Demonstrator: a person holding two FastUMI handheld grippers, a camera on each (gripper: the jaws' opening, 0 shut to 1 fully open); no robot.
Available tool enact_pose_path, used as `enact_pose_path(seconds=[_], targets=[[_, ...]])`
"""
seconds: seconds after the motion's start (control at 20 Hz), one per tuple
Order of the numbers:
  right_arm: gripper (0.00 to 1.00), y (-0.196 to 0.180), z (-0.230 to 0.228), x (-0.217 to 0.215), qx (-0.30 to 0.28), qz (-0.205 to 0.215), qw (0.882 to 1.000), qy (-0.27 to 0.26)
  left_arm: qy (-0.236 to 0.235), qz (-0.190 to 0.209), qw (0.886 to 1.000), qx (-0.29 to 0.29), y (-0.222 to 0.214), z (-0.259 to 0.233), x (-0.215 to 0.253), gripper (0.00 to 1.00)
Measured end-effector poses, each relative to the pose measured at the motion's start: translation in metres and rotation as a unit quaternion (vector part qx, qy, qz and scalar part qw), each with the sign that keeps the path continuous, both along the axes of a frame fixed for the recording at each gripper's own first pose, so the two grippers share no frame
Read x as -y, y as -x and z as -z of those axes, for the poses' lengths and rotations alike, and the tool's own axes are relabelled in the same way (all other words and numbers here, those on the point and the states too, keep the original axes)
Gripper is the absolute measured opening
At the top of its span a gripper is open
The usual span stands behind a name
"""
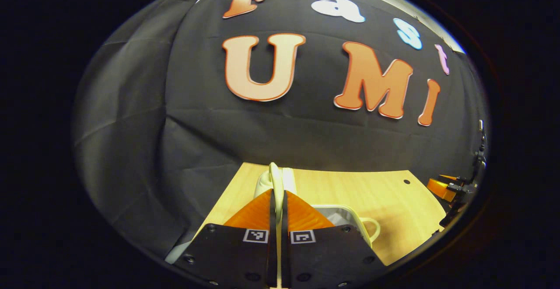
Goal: First open the suitcase, pack the skin care products into it, and then close the suitcase.
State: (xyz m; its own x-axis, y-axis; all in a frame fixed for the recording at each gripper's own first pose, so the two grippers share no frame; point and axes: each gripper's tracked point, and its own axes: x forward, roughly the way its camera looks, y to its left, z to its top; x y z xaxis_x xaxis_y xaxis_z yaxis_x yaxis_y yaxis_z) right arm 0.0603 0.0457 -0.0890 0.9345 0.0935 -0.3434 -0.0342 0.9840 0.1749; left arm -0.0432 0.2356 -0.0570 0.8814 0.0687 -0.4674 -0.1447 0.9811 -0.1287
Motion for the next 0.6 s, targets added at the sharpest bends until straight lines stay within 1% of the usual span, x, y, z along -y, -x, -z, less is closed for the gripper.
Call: enact_pose_path(seconds=[0.15,0.35,0.6], targets=[[0.94,0.005,-0.004,0.018,0.013,0.002,1.0,0.005,0.001,0.021,1.0,0.004,-0.007,-0.003,0.042,0.04],[0.94,0.013,-0.003,0.04,0.014,0.002,1.0,0.007,0.0,0.043,0.999,0.012,-0.017,-0.001,0.101,0.04],[0.94,0.024,0.006,0.067,0.007,0.005,1.0,0.003,0.003,0.085,0.996,0.005,-0.028,0.025,0.18,0.04]])
